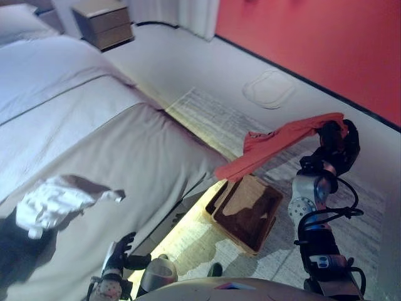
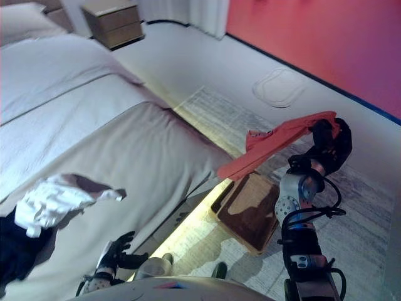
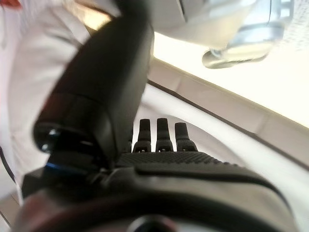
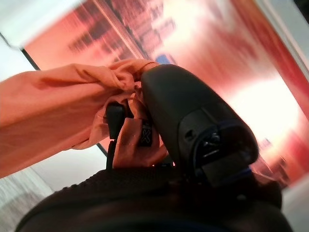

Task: Pick up the clothes from the bed and place them into the basket

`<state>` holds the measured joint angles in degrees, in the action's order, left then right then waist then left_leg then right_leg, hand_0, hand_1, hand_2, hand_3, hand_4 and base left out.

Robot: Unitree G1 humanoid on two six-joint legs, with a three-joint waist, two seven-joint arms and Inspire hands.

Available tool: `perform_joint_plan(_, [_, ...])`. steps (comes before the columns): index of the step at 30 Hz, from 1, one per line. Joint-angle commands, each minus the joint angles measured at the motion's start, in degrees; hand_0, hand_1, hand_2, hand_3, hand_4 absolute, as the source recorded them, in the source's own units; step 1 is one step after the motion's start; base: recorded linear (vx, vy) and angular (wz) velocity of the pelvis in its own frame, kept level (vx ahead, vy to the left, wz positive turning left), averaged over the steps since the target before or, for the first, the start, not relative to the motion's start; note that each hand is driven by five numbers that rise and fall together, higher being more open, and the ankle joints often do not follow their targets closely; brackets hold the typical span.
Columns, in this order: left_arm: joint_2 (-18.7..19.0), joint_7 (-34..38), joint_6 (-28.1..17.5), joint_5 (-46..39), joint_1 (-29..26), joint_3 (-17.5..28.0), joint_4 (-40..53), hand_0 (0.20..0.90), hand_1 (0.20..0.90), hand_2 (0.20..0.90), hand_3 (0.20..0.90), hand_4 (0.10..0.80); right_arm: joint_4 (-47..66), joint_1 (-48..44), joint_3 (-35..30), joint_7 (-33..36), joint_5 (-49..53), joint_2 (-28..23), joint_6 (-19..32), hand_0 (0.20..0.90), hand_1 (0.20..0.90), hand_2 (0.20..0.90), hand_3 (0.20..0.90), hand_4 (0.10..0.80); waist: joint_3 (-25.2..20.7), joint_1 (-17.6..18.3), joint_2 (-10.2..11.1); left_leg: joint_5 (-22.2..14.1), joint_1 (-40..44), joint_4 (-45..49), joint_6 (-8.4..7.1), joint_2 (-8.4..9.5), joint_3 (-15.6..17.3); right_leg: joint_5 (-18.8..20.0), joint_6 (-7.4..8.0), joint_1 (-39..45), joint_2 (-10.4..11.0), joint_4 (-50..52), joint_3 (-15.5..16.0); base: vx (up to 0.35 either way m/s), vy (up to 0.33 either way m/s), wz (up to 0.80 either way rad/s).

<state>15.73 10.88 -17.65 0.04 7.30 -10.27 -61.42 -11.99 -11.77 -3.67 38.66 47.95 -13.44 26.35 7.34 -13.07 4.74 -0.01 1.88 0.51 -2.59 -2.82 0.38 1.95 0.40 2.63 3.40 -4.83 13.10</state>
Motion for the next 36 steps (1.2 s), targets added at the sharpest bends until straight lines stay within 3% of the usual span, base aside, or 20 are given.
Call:
perform_joint_plan(1, [2.62,1.94,-3.75,-0.12,-1.74,-0.43,-0.55,0.9,0.9,0.9,0.9,0.8,2.12,-3.46,0.77,-2.65,1.36,-2.19,3.18,0.3,0.3,0.3,0.2,0.1,-3.03,-1.35,-1.99,1.65,-2.71,-1.98,-0.12,1.13,-0.48,-3.27,4.25,5.24,3.47,3.03,7.13,-0.039,0.015,-0.2])
perform_joint_plan(7, [3.41,1.82,-3.59,-0.96,-3.68,-1.23,-1.7,0.9,0.9,0.9,0.9,0.8,-4.76,-3.67,-0.08,-2.56,2.9,-3.3,2.81,0.3,0.3,0.3,0.2,0.1,-3.96,-1.37,-2.84,2.68,-2.99,-3.86,-0.93,1.04,-0.73,-3.02,4.89,5.69,4.03,1.92,8.75,-0.025,0.019,0.14])
perform_joint_plan(18, [2.15,0.62,-3.86,-1.06,-2.42,-2.36,-2.43,0.9,0.9,0.9,0.9,0.8,-19.63,-2.43,-0.75,-6.22,7.7,-4.47,0.33,0.3,0.3,0.3,0.2,0.1,-4.25,-2.45,-3.79,3.56,-3.82,-4.35,-1.34,0.95,-1.56,-2.48,4.87,5.8,3.84,1.08,9.95,0.005,-0.004,0.05])
perform_joint_plan(30, [3.29,0.76,-4.57,-2.28,-2.68,-1.75,-1.39,0.9,0.9,0.9,0.9,0.8,-26.44,-2.35,-1.5,-1.55,6.47,-4.4,3.88,0.3,0.3,0.3,0.2,0.1,-2.55,-4.56,-4.61,4.13,-4.89,-3.73,-1.45,1.62,-4.12,-2.98,4.31,5.82,3.98,2.13,11.69,0.002,-0.037,0.11])
perform_joint_plan(36, [3.44,0.01,-5.46,-2.31,-1.72,-1.56,-2.14,0.9,0.9,0.9,0.9,0.8,-28.8,-1.52,-3.34,-3.45,7.85,-4.87,5.06,0.3,0.3,0.3,0.2,0.1,-2.73,-4.72,-5.14,4.37,-5.02,-3.66,-1.86,1.7,-4.78,-3.43,4.14,6.28,3.82,2.29,12.18,0.041,-0.019,0.04])
